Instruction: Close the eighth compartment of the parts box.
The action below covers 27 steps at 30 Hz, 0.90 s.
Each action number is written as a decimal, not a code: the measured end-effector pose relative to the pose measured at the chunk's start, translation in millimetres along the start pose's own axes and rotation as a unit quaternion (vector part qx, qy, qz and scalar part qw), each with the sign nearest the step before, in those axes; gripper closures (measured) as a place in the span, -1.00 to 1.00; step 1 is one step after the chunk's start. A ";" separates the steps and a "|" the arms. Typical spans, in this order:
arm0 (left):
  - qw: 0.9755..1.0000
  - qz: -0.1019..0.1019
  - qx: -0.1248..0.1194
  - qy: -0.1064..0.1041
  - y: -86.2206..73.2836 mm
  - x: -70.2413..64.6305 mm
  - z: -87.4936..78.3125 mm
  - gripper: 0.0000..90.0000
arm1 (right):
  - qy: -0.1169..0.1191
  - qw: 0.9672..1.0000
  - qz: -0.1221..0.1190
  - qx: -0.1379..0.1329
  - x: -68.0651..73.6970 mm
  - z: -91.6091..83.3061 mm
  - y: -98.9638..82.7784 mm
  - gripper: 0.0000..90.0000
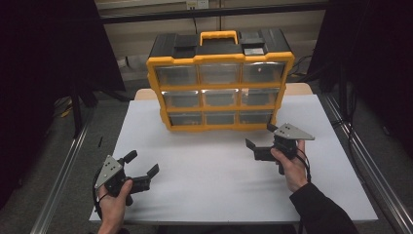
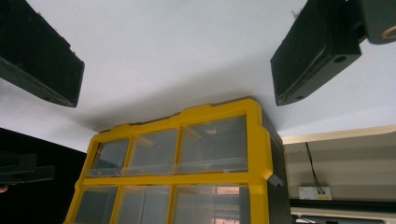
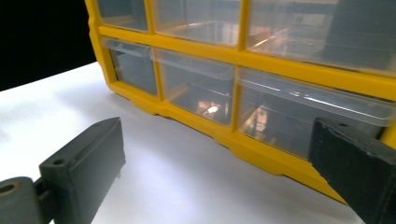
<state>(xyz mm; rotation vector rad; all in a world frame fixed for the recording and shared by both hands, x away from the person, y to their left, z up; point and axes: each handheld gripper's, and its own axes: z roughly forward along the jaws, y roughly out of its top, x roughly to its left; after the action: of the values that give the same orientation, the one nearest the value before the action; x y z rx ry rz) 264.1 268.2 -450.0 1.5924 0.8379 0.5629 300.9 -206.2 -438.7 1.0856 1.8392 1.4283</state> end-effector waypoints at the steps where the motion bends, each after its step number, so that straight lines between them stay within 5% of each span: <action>1: 1.000 -0.001 0.000 0.001 0.0 0.0 -0.2 -0.95 | -0.003 1.000 0.000 0.001 -0.9 -2.2 -0.4 -0.93; 27: 1.000 0.008 0.006 0.000 0.8 0.4 -2.4 -0.94 | -0.048 0.999 0.005 -0.003 -14.2 -74.2 -22.6 -0.93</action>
<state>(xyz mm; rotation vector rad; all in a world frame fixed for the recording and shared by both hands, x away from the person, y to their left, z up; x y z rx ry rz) 262.7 270.0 -448.7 1.6109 0.8317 0.5700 241.6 -258.1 -440.9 1.1409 1.7645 1.3623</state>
